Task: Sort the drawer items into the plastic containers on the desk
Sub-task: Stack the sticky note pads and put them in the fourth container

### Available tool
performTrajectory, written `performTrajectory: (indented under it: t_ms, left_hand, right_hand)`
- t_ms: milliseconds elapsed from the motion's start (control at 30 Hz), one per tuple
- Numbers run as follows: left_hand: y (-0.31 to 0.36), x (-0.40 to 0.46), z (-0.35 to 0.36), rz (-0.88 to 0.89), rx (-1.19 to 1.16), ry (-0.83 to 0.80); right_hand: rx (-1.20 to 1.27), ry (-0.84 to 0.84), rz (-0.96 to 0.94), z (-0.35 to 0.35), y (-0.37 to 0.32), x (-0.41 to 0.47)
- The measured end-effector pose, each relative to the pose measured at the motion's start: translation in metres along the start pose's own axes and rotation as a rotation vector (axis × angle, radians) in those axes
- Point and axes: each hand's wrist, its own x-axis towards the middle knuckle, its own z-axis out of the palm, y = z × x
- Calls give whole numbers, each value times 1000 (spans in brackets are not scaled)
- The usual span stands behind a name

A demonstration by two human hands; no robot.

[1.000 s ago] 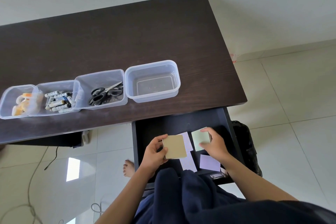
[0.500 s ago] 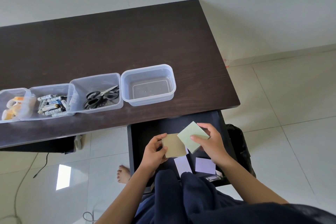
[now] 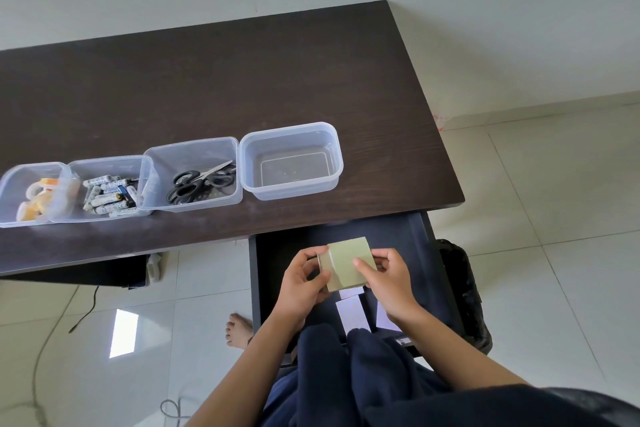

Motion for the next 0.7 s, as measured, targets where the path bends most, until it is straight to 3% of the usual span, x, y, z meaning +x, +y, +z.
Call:
performTrajectory:
  t_ms: [700]
  left_hand:
    - [5,-2,7,0,-18,23]
  right_hand:
    - [-41,-74,-54,4,-3,-8]
